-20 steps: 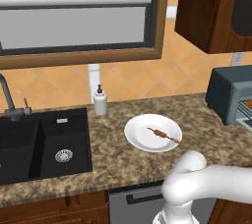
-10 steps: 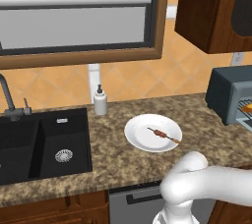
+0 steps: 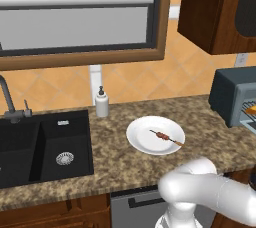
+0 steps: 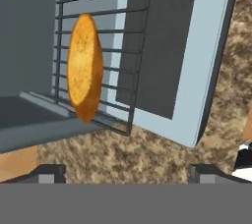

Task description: Pick up the kebab skewer and baguette bread, and place them inside the toaster oven. Close the toaster oven door and start by setting the timer.

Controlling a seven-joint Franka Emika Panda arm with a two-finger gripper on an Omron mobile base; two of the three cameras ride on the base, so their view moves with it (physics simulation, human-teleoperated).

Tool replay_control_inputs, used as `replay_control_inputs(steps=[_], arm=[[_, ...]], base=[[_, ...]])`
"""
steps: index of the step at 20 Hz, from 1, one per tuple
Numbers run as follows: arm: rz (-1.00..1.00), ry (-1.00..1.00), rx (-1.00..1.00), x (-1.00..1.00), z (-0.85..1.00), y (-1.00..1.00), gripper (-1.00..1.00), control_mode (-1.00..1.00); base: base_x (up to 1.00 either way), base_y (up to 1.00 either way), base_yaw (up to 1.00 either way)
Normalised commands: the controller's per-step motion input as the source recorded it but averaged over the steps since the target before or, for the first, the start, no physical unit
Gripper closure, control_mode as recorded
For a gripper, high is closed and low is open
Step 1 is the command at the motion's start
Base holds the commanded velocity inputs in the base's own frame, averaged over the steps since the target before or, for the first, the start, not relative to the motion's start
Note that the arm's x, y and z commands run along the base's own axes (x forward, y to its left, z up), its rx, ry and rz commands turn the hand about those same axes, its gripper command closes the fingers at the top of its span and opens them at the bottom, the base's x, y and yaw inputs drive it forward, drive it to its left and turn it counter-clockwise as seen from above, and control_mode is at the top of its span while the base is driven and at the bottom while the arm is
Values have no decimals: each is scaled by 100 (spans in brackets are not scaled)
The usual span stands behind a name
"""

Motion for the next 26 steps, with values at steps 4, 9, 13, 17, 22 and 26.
replay_control_inputs(steps=[4,9,13,17,22,26], arm=[[39,17,-8,-25,4,100,-100,-100],[45,22,-7,-35,0,94,-100,-100],[38,19,-5,-46,0,90,-100,-100],[38,15,2,-11,-15,70,-100,-100],[13,2,12,13,-10,-19,-100,-100],[20,-8,10,23,0,-31,-100,-100]], base=[[0,0,0],[0,0,0],[0,0,0],[0,0,0],[0,0,0],[0,0,0]])
